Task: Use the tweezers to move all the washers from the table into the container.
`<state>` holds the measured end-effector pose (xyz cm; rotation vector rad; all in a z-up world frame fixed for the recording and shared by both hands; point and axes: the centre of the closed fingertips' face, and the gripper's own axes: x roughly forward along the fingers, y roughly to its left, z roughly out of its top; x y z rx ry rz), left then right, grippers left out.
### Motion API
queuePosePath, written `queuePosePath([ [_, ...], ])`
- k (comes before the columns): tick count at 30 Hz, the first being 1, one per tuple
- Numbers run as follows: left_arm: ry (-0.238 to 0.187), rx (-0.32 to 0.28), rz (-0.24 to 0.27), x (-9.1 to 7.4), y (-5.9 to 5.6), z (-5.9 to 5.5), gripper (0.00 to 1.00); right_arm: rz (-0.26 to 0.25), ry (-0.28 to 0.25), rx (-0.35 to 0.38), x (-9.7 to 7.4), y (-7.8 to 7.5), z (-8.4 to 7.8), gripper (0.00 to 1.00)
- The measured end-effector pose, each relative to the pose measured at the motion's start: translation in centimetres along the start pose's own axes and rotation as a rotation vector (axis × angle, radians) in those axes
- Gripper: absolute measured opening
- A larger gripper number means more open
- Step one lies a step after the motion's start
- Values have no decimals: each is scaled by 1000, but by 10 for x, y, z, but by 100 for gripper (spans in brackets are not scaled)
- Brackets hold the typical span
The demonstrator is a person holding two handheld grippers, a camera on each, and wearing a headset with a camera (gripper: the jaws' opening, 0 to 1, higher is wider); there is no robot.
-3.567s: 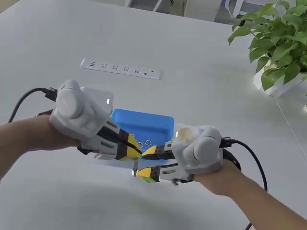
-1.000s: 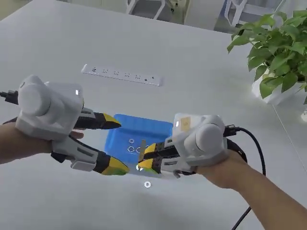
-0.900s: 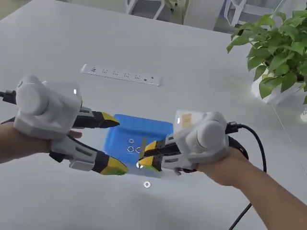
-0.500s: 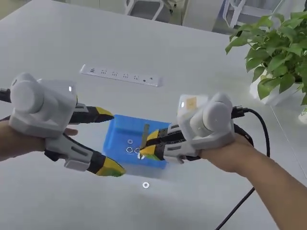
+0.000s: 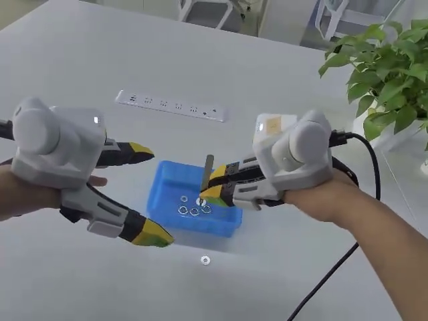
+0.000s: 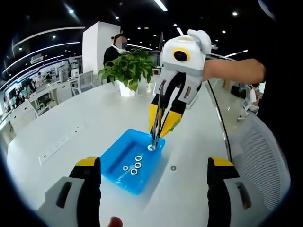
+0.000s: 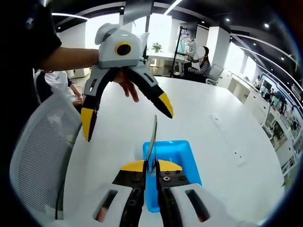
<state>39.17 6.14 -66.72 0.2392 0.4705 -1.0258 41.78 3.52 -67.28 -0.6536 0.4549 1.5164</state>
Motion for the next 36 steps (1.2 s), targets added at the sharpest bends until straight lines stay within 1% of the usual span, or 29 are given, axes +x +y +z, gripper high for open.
queuePosePath([
  [5,-1,-3,3,-2,2,-1,99,-5,2,-8,4,-9,-2,8],
  [7,3,-3,5,-3,3,-2,99,-5,4,-9,7,-15,-5,8],
  [13,7,3,6,-5,5,-4,99,1,24,-16,15,-20,-13,8],
  [19,5,-4,7,-8,7,-5,99,5,27,-13,25,-27,-24,8],
  [30,3,-16,10,-10,10,-6,99,9,9,3,39,-36,-44,8],
  [36,0,-20,6,-8,12,-5,97,14,-15,16,47,-34,-49,9],
])
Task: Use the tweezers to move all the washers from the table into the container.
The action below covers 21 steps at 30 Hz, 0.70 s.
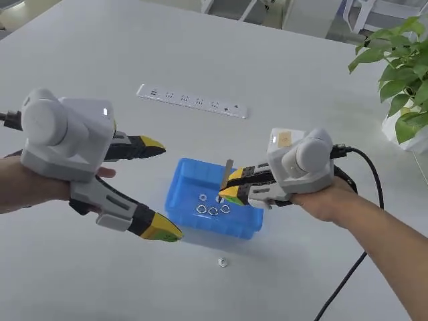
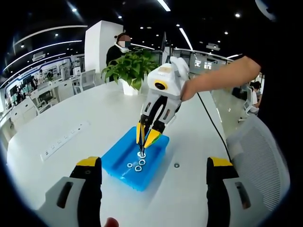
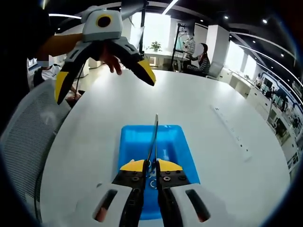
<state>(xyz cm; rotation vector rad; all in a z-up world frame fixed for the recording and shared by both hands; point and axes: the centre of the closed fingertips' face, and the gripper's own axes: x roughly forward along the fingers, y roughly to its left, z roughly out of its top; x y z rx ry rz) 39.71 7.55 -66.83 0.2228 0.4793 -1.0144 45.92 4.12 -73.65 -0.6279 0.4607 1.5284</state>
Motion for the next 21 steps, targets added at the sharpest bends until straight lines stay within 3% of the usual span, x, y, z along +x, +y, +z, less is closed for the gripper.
queuePosePath([
  [16,2,-14,-14,4,2,-2,95,5,20,8,14,0,-19,9],
  [21,-13,5,-33,8,1,2,84,8,8,17,15,1,-18,9],
])
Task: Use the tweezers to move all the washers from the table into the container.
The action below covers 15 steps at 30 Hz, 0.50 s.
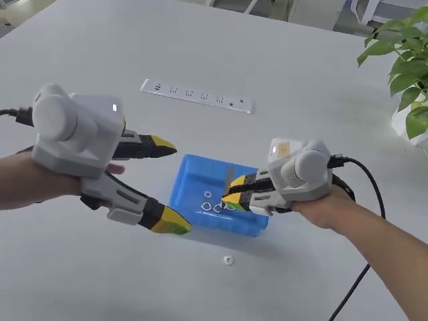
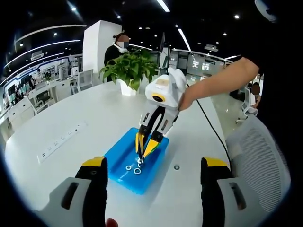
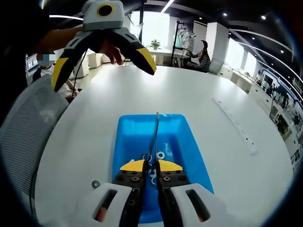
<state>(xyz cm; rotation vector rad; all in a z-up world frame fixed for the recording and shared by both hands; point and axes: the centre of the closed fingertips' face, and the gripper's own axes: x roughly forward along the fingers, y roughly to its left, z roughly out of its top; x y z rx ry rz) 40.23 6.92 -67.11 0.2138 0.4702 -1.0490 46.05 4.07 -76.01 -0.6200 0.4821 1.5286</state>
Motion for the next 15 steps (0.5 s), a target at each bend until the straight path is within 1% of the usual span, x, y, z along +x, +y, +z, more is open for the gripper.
queuePosePath([
  [2,-5,-1,-9,2,0,2,80,2,2,-1,0,0,0,9],
  [8,-7,12,-19,11,3,5,73,2,11,-11,0,0,0,9],
  [15,-13,35,-19,19,11,11,60,3,15,-17,0,0,-1,9],
])
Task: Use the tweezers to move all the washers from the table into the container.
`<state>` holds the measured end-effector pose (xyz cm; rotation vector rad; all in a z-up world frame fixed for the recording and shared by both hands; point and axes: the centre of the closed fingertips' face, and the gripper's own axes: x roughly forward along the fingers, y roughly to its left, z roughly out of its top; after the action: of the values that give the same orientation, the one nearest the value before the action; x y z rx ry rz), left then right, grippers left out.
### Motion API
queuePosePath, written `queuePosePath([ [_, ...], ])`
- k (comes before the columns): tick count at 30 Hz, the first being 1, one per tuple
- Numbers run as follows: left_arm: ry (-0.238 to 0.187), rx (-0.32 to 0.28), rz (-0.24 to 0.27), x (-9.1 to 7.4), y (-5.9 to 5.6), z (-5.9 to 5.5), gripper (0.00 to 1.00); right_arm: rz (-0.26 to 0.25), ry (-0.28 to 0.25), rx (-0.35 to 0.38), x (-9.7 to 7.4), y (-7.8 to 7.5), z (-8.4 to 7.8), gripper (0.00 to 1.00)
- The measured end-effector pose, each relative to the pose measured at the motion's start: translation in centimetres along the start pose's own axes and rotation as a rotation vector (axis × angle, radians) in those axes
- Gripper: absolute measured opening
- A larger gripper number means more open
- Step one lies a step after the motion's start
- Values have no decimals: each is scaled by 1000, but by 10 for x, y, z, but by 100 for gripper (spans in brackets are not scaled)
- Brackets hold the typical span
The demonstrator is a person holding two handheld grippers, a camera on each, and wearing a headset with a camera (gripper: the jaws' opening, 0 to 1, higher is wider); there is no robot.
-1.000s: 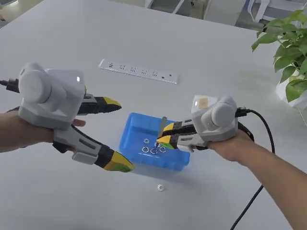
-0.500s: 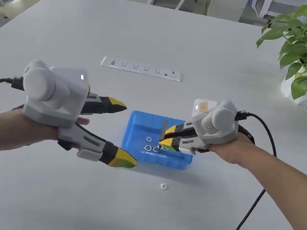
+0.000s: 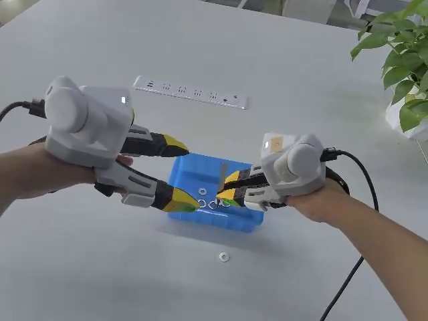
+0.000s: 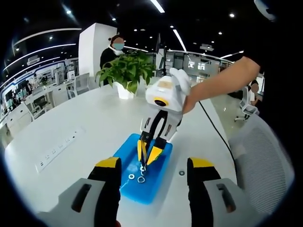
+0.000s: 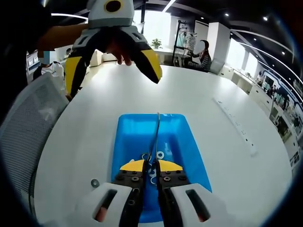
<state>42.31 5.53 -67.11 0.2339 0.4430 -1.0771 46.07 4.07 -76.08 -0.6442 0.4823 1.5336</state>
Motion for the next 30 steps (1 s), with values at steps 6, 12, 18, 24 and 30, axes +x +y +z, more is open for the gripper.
queuePosePath([
  [6,-2,17,-13,13,7,5,45,3,0,-4,1,0,1,9],
  [12,3,35,-50,27,6,7,35,5,-3,-3,1,0,1,9],
  [18,11,64,-74,39,6,10,26,9,0,-15,0,0,0,9],
  [24,23,89,-111,48,4,12,18,24,2,-33,1,4,0,9],
  [30,29,105,-137,51,2,12,8,32,2,-39,1,6,-1,9],
])
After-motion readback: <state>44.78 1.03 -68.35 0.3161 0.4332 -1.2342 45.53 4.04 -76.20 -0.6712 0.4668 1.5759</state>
